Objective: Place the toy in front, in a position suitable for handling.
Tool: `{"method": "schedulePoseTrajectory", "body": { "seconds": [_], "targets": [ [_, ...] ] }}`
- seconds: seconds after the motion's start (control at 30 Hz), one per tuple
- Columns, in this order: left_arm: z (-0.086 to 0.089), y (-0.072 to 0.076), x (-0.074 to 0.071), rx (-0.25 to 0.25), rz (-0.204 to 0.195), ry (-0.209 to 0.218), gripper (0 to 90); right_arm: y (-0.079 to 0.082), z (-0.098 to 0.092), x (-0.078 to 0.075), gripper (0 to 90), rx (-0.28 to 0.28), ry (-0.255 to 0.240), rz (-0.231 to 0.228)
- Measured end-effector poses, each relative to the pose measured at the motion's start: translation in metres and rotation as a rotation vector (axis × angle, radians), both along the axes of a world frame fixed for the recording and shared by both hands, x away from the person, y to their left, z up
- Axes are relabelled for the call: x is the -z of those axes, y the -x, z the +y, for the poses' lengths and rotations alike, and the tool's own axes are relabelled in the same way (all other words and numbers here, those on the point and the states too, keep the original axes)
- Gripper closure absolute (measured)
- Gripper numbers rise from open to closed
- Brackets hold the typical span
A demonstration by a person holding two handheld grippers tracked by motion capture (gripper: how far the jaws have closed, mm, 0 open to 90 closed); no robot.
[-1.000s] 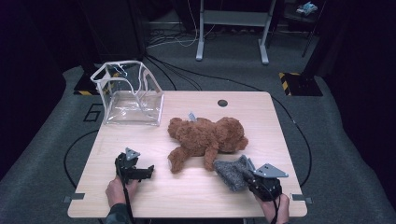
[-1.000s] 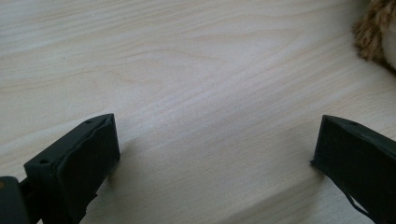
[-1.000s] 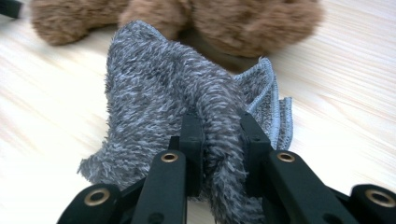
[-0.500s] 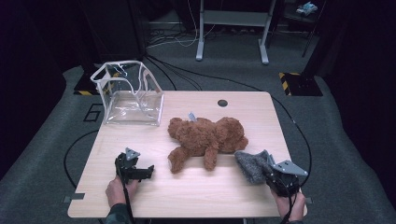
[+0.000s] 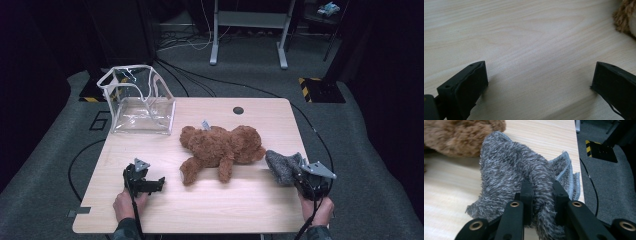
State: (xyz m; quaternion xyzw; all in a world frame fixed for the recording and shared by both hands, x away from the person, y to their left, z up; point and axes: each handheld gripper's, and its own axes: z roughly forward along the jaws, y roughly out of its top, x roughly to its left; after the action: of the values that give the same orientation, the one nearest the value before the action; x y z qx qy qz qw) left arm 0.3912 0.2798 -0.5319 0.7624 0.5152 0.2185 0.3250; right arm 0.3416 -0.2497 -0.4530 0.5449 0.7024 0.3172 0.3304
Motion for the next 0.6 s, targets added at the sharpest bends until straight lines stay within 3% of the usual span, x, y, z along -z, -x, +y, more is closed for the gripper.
{"method": "schedulePoseTrajectory", "body": {
  "seconds": [0.6],
  "targets": [
    [0.0,0.0,0.0,0.002,0.005,-0.002,0.0,-0.042,0.008,0.014,75.5,0.088,0.018,0.053]
  ]
}}
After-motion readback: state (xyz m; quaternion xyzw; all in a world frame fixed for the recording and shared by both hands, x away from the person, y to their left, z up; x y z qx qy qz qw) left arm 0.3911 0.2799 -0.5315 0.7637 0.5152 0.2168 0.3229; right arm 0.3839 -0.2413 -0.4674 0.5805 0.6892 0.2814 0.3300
